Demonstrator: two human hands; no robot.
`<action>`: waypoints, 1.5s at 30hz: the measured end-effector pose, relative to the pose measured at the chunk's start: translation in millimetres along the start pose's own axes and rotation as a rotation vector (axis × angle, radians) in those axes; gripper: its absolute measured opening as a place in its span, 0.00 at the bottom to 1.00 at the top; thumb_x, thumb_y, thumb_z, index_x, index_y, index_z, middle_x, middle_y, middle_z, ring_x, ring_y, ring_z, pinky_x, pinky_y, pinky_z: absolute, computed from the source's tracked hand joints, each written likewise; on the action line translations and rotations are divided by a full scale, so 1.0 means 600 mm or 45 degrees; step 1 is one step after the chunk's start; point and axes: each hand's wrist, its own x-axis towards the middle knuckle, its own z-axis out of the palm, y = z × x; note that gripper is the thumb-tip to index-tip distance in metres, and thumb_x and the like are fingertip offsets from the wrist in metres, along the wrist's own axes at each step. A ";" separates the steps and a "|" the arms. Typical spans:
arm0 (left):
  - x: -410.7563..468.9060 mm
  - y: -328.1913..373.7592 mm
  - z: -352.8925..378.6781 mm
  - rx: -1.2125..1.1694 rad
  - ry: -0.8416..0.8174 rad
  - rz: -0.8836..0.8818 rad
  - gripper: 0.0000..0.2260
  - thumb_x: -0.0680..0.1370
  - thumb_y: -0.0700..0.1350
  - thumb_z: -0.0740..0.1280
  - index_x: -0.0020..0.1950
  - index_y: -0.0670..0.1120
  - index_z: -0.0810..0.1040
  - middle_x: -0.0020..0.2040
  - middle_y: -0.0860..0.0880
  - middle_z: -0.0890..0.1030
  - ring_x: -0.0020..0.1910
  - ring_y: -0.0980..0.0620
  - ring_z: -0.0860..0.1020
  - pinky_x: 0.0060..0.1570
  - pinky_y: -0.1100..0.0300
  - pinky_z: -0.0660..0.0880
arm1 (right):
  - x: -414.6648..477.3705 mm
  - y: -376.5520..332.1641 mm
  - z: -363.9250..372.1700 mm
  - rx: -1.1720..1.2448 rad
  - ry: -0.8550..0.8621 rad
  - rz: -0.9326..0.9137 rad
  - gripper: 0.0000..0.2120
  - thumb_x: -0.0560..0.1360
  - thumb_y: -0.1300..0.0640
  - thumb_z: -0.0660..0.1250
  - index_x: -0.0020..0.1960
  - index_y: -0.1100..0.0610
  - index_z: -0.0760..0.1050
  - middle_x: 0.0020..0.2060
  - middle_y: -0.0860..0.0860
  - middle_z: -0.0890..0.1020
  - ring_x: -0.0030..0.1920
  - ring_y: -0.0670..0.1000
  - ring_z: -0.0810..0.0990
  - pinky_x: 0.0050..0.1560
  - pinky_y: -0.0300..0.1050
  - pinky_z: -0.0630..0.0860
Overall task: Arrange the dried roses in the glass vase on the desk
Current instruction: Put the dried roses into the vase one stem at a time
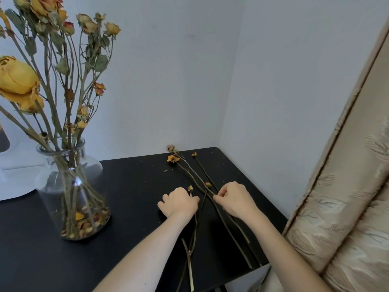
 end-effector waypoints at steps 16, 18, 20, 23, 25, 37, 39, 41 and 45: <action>-0.025 -0.013 -0.002 0.194 0.135 0.525 0.13 0.72 0.58 0.68 0.42 0.50 0.81 0.49 0.51 0.79 0.57 0.49 0.70 0.56 0.53 0.65 | -0.010 -0.013 0.000 0.138 0.096 -0.049 0.07 0.75 0.52 0.66 0.40 0.54 0.78 0.33 0.50 0.81 0.38 0.49 0.81 0.47 0.48 0.80; -0.031 -0.009 0.004 0.246 0.113 0.521 0.11 0.73 0.55 0.68 0.44 0.48 0.81 0.48 0.50 0.79 0.57 0.48 0.70 0.56 0.53 0.65 | -0.012 -0.014 -0.002 0.162 0.120 -0.058 0.07 0.75 0.52 0.66 0.39 0.52 0.76 0.32 0.49 0.80 0.37 0.48 0.80 0.46 0.46 0.79; -0.034 -0.006 0.006 0.241 0.110 0.495 0.10 0.74 0.53 0.67 0.46 0.48 0.81 0.48 0.50 0.80 0.57 0.48 0.71 0.55 0.54 0.65 | -0.014 -0.013 -0.004 0.175 0.147 -0.068 0.07 0.75 0.52 0.66 0.39 0.51 0.75 0.31 0.48 0.79 0.36 0.47 0.80 0.43 0.43 0.78; -0.035 -0.003 0.003 0.166 0.063 0.432 0.08 0.75 0.51 0.67 0.47 0.48 0.81 0.47 0.50 0.80 0.57 0.48 0.72 0.56 0.53 0.65 | -0.016 -0.010 -0.012 0.213 0.178 -0.076 0.05 0.75 0.51 0.66 0.42 0.51 0.76 0.31 0.47 0.79 0.35 0.46 0.79 0.40 0.40 0.76; -0.034 -0.005 -0.005 0.032 0.006 0.357 0.08 0.75 0.51 0.67 0.47 0.49 0.82 0.48 0.50 0.81 0.57 0.48 0.73 0.58 0.52 0.66 | -0.017 -0.010 -0.019 0.269 0.210 -0.088 0.05 0.75 0.52 0.66 0.42 0.52 0.76 0.29 0.47 0.78 0.33 0.45 0.78 0.36 0.38 0.73; -0.039 -0.019 -0.120 -0.838 -0.120 0.312 0.07 0.75 0.48 0.69 0.46 0.46 0.83 0.50 0.50 0.82 0.44 0.60 0.74 0.49 0.60 0.67 | -0.018 -0.048 -0.050 0.875 0.398 -0.092 0.06 0.75 0.53 0.66 0.40 0.52 0.76 0.26 0.46 0.76 0.31 0.44 0.76 0.35 0.37 0.70; -0.040 -0.022 -0.130 -0.938 -0.122 0.295 0.07 0.75 0.47 0.69 0.48 0.45 0.83 0.53 0.50 0.81 0.51 0.57 0.72 0.52 0.60 0.64 | -0.020 -0.052 -0.049 0.903 0.409 -0.094 0.05 0.75 0.53 0.66 0.42 0.53 0.77 0.27 0.47 0.76 0.31 0.44 0.76 0.35 0.38 0.70; -0.042 -0.023 -0.132 -1.015 -0.125 0.262 0.07 0.75 0.47 0.69 0.48 0.45 0.83 0.54 0.49 0.80 0.56 0.54 0.71 0.54 0.59 0.62 | -0.024 -0.054 -0.048 0.908 0.414 -0.097 0.06 0.75 0.53 0.66 0.42 0.54 0.77 0.26 0.47 0.76 0.31 0.45 0.75 0.35 0.38 0.69; -0.048 -0.023 -0.123 -1.102 -0.137 0.195 0.08 0.75 0.46 0.69 0.50 0.45 0.84 0.49 0.53 0.79 0.56 0.54 0.71 0.54 0.59 0.62 | -0.031 -0.052 -0.046 0.890 0.415 -0.112 0.06 0.75 0.53 0.66 0.43 0.55 0.78 0.26 0.47 0.76 0.31 0.45 0.75 0.35 0.37 0.69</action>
